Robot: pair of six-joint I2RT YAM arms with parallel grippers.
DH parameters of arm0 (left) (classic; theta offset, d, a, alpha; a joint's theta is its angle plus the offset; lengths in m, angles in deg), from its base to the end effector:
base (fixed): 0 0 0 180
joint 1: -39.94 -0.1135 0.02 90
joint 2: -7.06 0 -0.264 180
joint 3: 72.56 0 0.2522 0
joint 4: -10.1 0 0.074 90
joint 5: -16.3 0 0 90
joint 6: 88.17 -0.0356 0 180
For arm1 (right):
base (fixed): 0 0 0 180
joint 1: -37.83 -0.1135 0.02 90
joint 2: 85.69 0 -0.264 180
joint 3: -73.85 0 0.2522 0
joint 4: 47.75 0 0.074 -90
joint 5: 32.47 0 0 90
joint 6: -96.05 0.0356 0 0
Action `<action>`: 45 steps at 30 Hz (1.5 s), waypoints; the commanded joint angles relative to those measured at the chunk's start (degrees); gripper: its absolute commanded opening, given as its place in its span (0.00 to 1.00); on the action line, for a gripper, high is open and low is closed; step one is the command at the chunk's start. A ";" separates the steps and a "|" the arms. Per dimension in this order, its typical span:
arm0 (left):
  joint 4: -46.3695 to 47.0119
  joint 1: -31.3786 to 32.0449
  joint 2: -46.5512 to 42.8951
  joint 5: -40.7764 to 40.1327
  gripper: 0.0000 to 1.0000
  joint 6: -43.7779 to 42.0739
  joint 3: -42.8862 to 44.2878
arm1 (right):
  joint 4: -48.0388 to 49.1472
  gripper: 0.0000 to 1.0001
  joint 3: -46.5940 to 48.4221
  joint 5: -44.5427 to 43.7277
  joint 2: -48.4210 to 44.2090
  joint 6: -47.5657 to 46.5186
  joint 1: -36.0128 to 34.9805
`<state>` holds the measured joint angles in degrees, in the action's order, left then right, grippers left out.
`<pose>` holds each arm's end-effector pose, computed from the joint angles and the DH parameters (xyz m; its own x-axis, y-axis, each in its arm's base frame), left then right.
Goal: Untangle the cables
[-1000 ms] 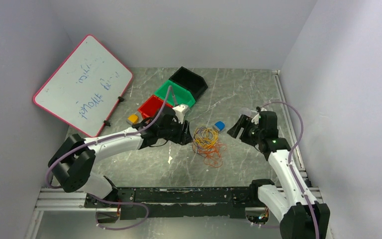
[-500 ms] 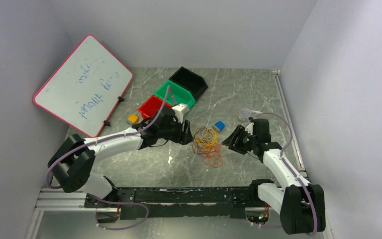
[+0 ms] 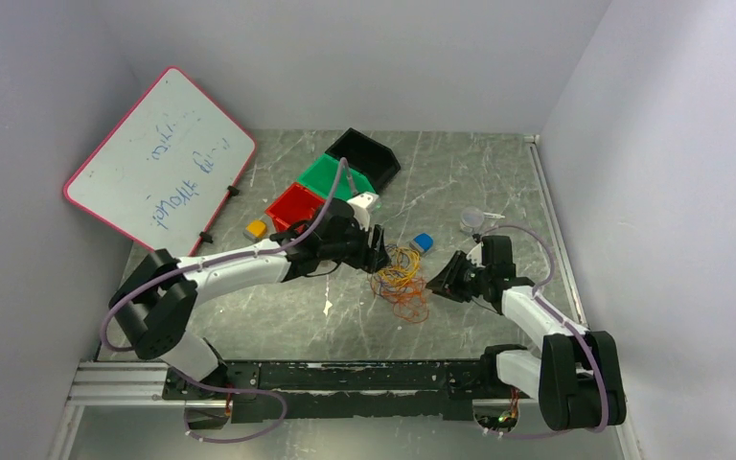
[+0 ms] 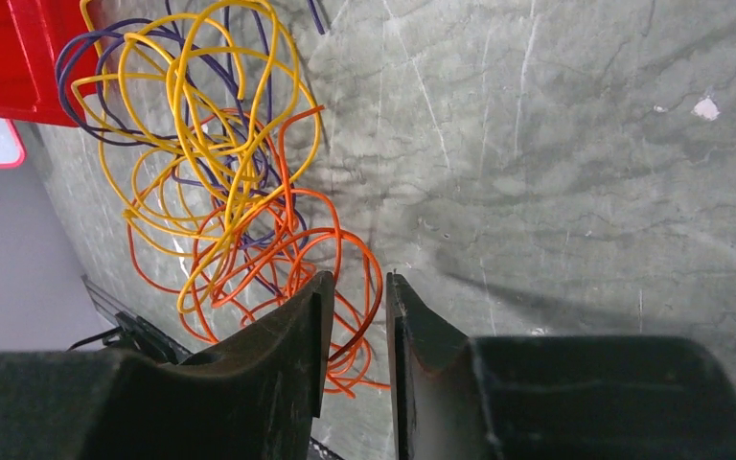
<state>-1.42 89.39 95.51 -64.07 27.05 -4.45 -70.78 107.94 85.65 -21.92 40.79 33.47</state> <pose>0.2178 -0.2637 0.2322 -0.6690 0.1357 -0.7308 0.6151 0.6531 -0.4418 0.1845 0.0309 0.1416 -0.8523 0.4391 -0.2842 0.1630 0.7393 0.6534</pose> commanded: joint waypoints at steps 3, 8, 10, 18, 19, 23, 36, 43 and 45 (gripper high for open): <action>2.28 1.53 3.54 -1.29 0.65 -0.57 3.62 | 3.35 0.32 0.49 0.94 -0.65 0.04 -0.32; 2.59 1.92 4.98 -1.20 0.65 -0.60 4.46 | 1.27 0.46 1.91 -0.62 -4.56 -0.14 -0.38; 2.19 1.88 5.14 -1.44 0.64 -0.65 4.79 | -0.58 0.47 2.56 -1.64 -6.16 -0.14 -0.37; 1.01 1.96 5.78 -2.10 0.62 -0.47 5.57 | -7.08 0.45 3.94 -4.97 -8.04 -1.81 -0.33; 1.01 1.96 5.86 -2.07 0.62 -0.53 5.52 | -7.03 0.44 3.80 -5.12 -7.64 -1.93 -0.35; 0.60 1.97 6.51 -2.13 0.61 -0.99 5.83 | -5.50 0.40 2.96 -4.81 -5.36 -1.81 -0.32; 0.66 2.93 11.39 -1.39 0.62 -2.10 8.22 | 1.23 0.26 2.03 3.39 1.69 -2.47 -0.34; 1.33 3.96 15.13 -1.72 0.66 -1.43 8.44 | -4.08 0.01 5.76 -1.68 -4.36 -4.47 -0.35; 1.13 4.15 16.49 -1.95 0.66 -1.21 8.53 | -6.07 0.00 7.31 -3.30 -6.09 -5.11 -0.32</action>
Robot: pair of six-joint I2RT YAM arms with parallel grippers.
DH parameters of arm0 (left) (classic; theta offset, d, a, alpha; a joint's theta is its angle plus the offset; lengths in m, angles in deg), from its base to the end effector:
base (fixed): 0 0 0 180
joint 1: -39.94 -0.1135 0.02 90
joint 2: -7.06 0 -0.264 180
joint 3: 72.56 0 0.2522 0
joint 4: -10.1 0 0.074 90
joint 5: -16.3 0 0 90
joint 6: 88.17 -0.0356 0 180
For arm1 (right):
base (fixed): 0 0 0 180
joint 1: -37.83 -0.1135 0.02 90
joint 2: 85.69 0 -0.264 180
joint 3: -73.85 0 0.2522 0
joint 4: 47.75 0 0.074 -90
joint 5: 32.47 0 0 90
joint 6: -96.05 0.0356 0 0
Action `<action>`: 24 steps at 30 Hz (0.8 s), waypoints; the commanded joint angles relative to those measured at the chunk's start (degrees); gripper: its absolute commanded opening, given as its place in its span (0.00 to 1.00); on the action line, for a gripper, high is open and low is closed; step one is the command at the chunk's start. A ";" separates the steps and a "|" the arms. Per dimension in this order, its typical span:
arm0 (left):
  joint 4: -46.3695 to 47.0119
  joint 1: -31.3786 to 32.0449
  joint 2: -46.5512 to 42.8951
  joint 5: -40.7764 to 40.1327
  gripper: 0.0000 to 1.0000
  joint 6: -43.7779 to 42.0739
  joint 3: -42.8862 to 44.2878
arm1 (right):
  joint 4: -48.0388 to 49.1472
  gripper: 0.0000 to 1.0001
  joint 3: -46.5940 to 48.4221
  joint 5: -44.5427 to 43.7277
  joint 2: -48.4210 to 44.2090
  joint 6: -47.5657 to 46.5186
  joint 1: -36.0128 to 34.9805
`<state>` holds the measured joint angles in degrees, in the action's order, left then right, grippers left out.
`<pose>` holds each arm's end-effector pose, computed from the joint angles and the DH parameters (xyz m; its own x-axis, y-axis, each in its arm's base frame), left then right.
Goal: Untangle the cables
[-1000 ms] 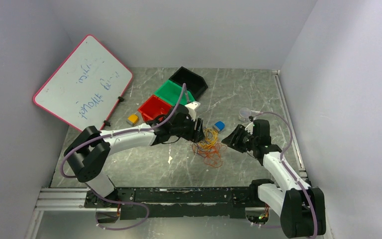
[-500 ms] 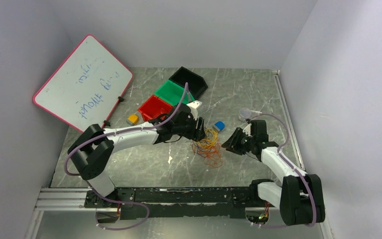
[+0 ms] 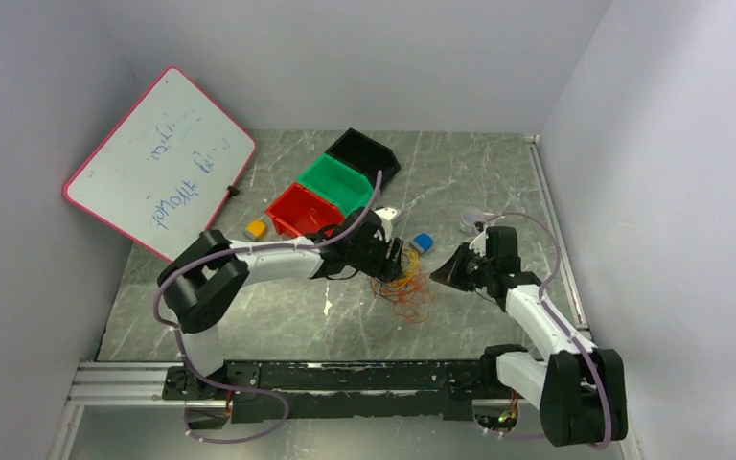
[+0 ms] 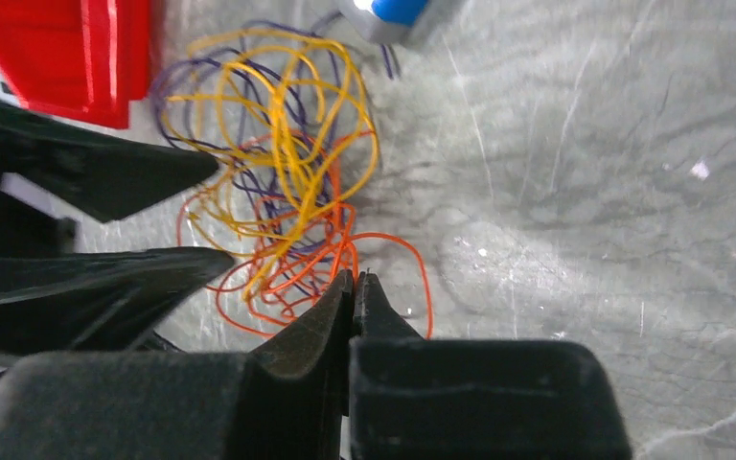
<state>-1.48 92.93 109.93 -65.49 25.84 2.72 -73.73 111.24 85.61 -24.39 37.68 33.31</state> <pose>0.2289 -0.3121 0.1851 -0.6960 0.2543 -0.6715 0.6281 0.6687 -0.3978 0.1898 0.0318 0.1622 -0.8442 0.3974 -0.3598 0.0832 0.7602 0.6444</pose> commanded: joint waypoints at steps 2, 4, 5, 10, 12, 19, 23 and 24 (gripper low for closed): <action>1.02 1.03 3.28 -1.59 0.66 -0.16 1.35 | -4.62 0.00 5.75 -3.61 -4.89 -2.34 -0.15; 1.21 1.22 4.15 -2.52 0.65 -0.07 0.95 | -5.91 0.00 7.94 -3.31 -5.78 -2.66 -0.21; 1.39 1.31 4.48 -2.83 0.64 0.09 0.73 | -6.48 0.00 9.39 -2.96 -6.08 -2.97 -0.19; 1.66 1.88 5.80 -4.31 0.59 0.77 -0.21 | -10.31 0.00 17.03 -2.83 -7.24 -4.34 -0.22; 1.78 2.06 6.31 -4.76 0.56 0.78 -0.53 | -11.33 0.00 19.88 -3.33 -8.11 -4.36 -0.17; 1.80 2.25 7.47 -5.61 0.34 0.43 -1.64 | -14.14 0.00 31.17 -4.53 -9.35 -4.17 -0.15; 2.47 2.29 7.74 -5.74 0.17 0.42 -2.33 | -15.92 0.00 38.12 -7.05 -9.64 -5.18 -0.23; 2.62 2.31 7.90 -5.71 0.13 0.36 -2.44 | -15.98 0.00 39.71 -8.01 -9.70 -5.25 -0.18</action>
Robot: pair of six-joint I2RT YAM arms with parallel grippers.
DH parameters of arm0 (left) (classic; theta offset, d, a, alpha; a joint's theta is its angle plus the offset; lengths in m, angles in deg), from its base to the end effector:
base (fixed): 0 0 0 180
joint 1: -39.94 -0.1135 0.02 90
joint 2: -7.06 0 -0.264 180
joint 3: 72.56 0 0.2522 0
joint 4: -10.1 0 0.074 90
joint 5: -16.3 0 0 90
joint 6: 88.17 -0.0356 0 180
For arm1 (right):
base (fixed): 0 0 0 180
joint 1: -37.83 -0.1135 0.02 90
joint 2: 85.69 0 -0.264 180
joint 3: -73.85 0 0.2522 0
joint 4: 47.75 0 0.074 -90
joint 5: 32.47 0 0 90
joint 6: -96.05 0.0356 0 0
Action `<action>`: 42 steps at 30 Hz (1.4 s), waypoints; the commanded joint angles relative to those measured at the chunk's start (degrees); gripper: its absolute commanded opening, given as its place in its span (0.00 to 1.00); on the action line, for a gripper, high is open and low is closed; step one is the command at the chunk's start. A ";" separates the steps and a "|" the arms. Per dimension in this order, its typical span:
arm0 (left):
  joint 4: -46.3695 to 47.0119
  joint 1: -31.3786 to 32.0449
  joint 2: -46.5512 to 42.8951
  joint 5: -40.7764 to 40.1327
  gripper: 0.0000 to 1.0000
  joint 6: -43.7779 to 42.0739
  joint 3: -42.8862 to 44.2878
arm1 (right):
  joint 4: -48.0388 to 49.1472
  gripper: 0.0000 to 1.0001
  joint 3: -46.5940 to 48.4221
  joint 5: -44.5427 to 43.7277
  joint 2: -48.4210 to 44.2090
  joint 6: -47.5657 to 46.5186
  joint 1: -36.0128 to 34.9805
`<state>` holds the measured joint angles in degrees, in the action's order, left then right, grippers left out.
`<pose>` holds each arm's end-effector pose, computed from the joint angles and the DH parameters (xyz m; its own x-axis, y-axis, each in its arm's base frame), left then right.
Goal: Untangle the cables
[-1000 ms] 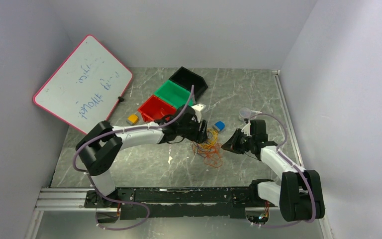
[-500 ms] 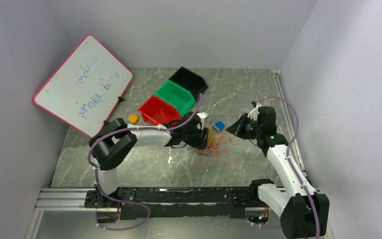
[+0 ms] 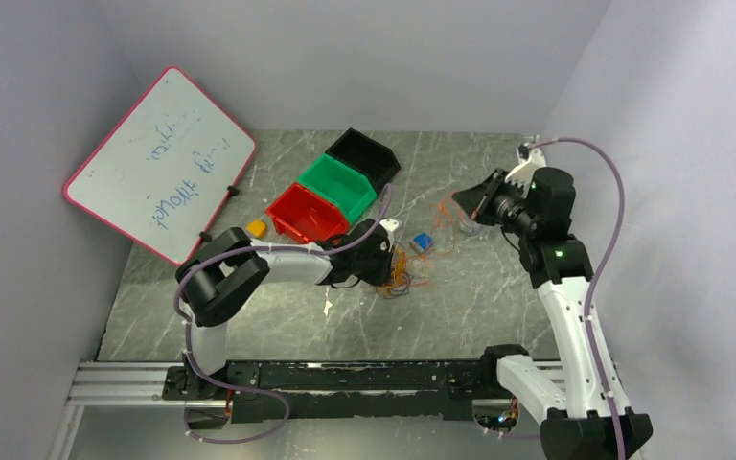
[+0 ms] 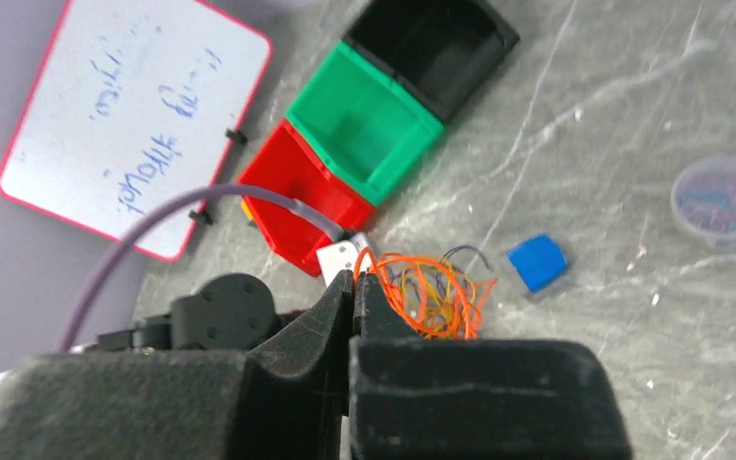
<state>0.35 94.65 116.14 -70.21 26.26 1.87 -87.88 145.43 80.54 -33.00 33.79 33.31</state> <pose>0.2247 -0.3212 0.1430 -0.7154 0.2962 -0.6329 0.5975 0.7289 -0.3343 0.1964 0.0295 0.3664 -0.5225 0.3885 -0.7590 -0.2176 0.8000 0.5592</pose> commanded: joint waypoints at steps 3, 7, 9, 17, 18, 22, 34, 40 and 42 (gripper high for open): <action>0.73 0.56 1.93 -1.09 0.07 -0.23 -1.73 | -2.50 0.00 10.96 -5.45 -0.74 -2.36 -0.15; 1.10 0.56 1.99 -1.69 0.07 0.05 -2.52 | -3.05 0.00 17.50 -8.57 0.24 -4.09 -0.19; 1.22 0.63 2.23 -1.44 0.07 0.10 -2.65 | -3.50 0.00 21.07 -10.25 0.96 -5.19 -0.21; 1.39 0.66 0.38 -1.97 0.07 0.18 -3.63 | -2.35 0.00 28.53 -15.41 1.94 -7.29 -0.16; 1.40 0.70 -0.54 -2.07 0.08 0.12 -3.77 | -2.08 0.00 27.88 -15.58 1.94 -7.21 -0.19; 1.10 0.87 -5.63 -2.82 0.32 -0.84 -3.77 | -1.13 0.00 23.89 -15.61 1.46 -6.60 -0.16; -0.85 1.18 -21.61 -3.99 0.62 -7.94 -3.60 | 4.68 0.00 13.51 -21.80 3.81 -4.26 -0.17; -1.22 1.18 -27.66 -3.08 0.68 -6.48 -4.94 | 9.17 0.00 7.06 -26.23 1.67 -2.31 -0.16; 0.65 1.18 -29.36 -3.44 0.69 -5.87 -5.83 | 11.01 0.00 4.44 -26.25 0.07 -0.60 -0.16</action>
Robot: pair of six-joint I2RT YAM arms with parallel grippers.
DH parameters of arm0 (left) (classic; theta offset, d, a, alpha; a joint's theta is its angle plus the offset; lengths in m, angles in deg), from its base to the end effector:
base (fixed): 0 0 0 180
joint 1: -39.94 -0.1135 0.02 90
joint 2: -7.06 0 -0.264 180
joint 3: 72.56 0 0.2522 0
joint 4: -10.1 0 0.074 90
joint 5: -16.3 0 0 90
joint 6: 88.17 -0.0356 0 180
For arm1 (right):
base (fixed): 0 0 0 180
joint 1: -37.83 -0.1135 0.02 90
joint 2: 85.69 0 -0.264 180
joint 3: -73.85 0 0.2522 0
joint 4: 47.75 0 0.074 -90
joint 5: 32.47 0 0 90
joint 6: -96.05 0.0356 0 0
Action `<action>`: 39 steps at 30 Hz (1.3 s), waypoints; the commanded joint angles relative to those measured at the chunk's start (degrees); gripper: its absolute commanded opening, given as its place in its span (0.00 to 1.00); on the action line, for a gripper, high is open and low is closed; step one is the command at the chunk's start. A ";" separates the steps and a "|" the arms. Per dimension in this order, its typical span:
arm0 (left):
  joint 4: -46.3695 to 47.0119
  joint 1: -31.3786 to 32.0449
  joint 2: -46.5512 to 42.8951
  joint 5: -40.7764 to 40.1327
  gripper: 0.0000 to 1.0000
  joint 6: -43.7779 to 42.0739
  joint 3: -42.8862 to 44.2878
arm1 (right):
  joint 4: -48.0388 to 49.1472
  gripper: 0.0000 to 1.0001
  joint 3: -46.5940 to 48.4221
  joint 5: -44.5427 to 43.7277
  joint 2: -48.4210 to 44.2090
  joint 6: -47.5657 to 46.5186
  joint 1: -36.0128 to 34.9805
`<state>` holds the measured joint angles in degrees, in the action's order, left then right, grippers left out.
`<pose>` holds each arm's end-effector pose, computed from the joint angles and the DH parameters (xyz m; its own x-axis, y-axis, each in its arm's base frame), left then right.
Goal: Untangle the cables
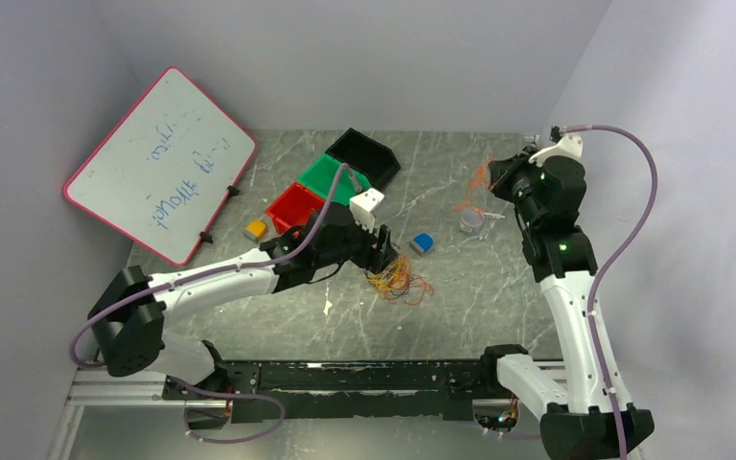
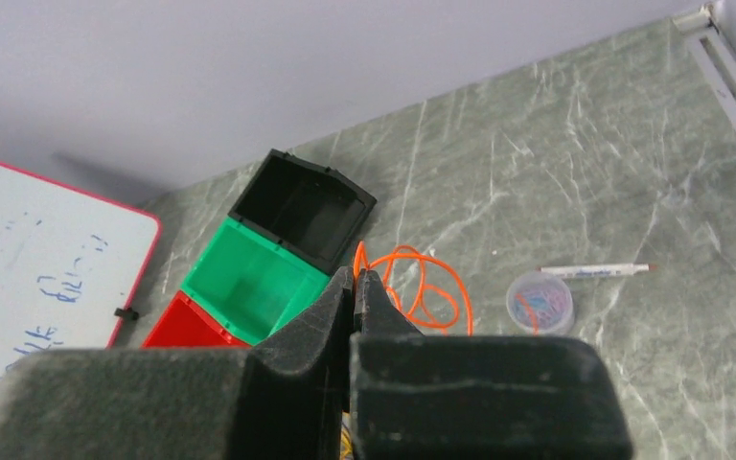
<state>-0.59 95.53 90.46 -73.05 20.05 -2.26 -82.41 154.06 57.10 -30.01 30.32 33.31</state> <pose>0.1893 -0.2771 0.2744 -0.4763 0.1421 -0.8677 0.7179 0.6327 -0.2904 0.2079 0.0162 0.4170 -0.1892 0.3974 -0.8980 0.0069 0.9150 0.4034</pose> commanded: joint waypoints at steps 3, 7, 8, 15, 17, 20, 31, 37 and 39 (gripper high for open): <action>5.44 0.23 -5.12 -1.51 0.70 1.05 -2.57 | 7.77 0.00 -5.90 -1.94 -3.42 5.12 -0.10; 7.12 0.22 -3.86 -0.34 0.70 -0.07 0.41 | 8.19 0.00 -2.81 -1.75 -2.06 6.20 -0.14; 6.86 0.22 -3.33 0.50 0.70 -0.52 1.44 | 8.07 0.00 -1.76 -1.26 -1.58 6.24 -0.12; 8.52 0.22 -5.08 4.30 0.69 -2.20 1.80 | 1.84 0.00 5.43 2.29 0.87 3.55 -0.14; 9.79 0.22 -6.56 3.79 0.70 -2.72 0.54 | -0.98 0.00 6.69 2.26 0.58 2.55 -0.10; 9.05 0.23 -7.34 3.62 0.69 -3.70 1.02 | -2.43 0.00 6.89 3.61 -0.56 2.50 -0.13; 16.86 0.22 -8.88 13.46 0.69 -8.08 1.20 | -5.01 0.00 11.05 9.03 0.80 7.47 -0.12; 18.99 0.20 -5.06 15.70 0.70 -11.58 5.03 | -4.76 0.00 11.22 11.04 1.25 12.24 -0.18; 19.43 0.22 -3.20 14.85 0.70 -13.46 6.73 | -4.14 0.00 10.83 11.89 1.05 13.48 -0.12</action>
<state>14.60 95.55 84.42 -60.27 11.02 0.14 -86.70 164.05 66.44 -28.57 40.02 33.31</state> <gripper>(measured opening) 0.697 0.019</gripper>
